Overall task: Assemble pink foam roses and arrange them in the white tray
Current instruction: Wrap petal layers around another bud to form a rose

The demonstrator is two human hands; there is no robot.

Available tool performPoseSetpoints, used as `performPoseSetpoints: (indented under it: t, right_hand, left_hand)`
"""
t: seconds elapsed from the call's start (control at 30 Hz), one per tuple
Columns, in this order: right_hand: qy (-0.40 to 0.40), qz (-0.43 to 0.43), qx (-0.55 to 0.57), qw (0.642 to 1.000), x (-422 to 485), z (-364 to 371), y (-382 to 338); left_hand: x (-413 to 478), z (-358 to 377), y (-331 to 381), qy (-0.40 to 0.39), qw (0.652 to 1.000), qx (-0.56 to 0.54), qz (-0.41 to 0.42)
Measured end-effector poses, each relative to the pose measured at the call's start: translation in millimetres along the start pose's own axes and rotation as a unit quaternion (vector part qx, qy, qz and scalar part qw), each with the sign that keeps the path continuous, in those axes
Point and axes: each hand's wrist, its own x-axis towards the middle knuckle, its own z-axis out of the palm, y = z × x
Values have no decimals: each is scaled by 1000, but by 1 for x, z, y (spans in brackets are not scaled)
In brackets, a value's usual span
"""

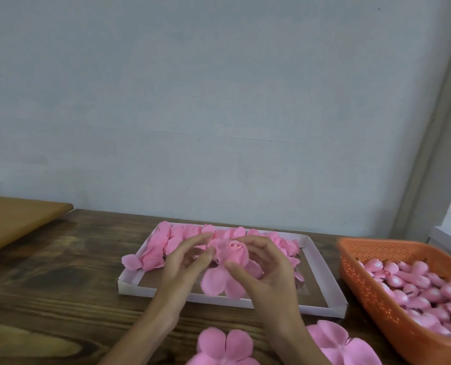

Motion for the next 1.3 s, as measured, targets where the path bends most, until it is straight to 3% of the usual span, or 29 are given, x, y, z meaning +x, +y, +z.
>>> performPoseSetpoints:
  t: [0.07,0.33,0.57,0.67,0.83,0.97,1.13,1.3]
  right_hand:
    - [22,20,14,999,2,-1,1]
    - [46,56,61,996,7,-11,4]
    - [49,59,96,992,8,-13,0]
    - [43,73,95,992,9,-14,-1]
    - [20,96,64,993,9,-12,2]
    - [8,99,27,995,7,-10,4]
    - [-75,78,29,994,5,-10,-2]
    - [-103,46,-5,994,5,-10,-6]
  left_hand:
    - [1,-3,-2,-40,998,6,-43]
    - [3,0,-9,-22,991,-94,-88]
    - [5,-4,-10,-109,961,-182,-178]
    - [6,-4,-9,-90,945,-221,-222]
    - [9,-7,-16,-38,955,-227,-187]
    - [6,-2,-14,41,975,-156,-150]
    - [5,3,-10,65,978,-162,-110]
    - [0,8,-10,89,984,-133,-76]
